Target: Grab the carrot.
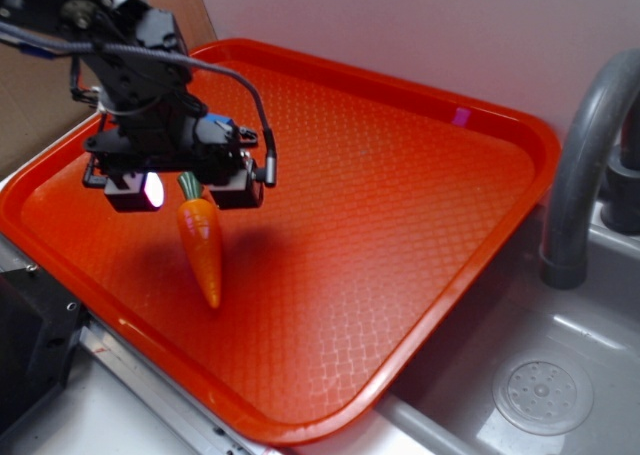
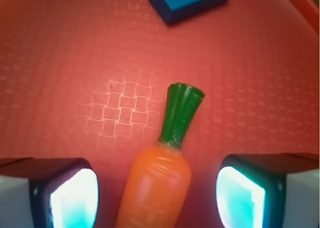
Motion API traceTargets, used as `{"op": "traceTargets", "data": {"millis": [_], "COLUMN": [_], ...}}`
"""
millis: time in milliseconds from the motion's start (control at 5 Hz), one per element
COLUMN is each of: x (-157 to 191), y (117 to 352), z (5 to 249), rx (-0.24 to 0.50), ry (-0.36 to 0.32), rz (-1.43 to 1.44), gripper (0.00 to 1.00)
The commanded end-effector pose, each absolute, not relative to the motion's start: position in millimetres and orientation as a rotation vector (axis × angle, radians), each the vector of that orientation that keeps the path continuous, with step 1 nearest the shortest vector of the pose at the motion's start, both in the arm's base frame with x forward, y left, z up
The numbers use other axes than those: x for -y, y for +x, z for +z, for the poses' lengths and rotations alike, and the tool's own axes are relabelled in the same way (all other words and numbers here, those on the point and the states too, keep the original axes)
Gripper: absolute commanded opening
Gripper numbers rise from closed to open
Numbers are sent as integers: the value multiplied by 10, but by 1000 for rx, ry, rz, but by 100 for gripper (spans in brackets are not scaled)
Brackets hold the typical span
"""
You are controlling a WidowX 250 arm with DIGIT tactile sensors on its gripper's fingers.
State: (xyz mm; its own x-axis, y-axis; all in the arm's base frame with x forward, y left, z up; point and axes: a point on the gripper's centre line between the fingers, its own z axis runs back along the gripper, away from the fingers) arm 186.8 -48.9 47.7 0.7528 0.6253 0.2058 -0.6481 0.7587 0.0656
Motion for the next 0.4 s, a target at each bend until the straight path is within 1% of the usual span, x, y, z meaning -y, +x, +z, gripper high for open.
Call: {"op": "traceTargets", "data": {"millis": [0, 200], "x": [501, 511], "y": [1879, 1875], "z": [296, 209], "rx": [173, 163], "ry": [122, 117], "rz": [672, 668], "gripper": [100, 100]}}
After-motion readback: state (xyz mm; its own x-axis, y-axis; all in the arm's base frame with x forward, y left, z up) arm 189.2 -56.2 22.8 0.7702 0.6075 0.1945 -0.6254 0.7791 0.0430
